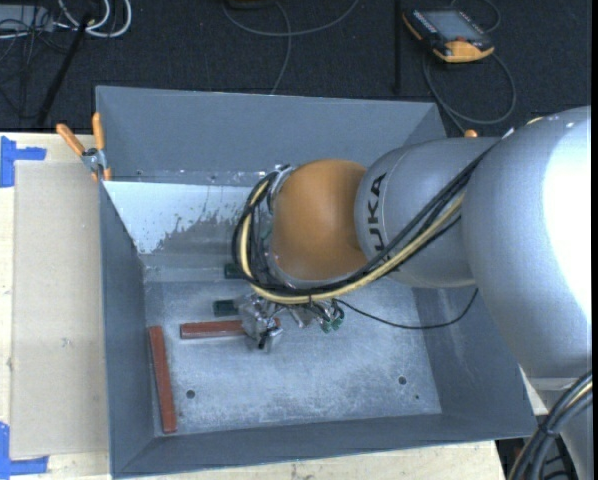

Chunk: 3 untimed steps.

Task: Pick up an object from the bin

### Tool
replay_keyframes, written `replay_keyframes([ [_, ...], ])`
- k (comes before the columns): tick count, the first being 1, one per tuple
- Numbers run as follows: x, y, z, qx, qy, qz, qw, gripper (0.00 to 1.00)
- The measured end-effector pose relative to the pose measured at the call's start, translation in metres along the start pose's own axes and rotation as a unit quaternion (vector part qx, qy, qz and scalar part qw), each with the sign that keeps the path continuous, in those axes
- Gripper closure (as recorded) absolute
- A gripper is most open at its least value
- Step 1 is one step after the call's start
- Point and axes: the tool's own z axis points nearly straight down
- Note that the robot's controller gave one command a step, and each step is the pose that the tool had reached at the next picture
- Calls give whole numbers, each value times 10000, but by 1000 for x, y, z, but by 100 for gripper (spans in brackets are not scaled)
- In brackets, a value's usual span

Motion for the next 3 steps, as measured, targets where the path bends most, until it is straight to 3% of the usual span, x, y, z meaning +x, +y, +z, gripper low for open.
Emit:
replay_keyframes([
  [1, 2, 0, 2, -2, 28, -2, 10000, 0],
  [2, 2, 0, 2, -7, 37, -7, 10000, 100],
  [3, -3, 12, -150, 7, -12, -191, 9998, 100],
])
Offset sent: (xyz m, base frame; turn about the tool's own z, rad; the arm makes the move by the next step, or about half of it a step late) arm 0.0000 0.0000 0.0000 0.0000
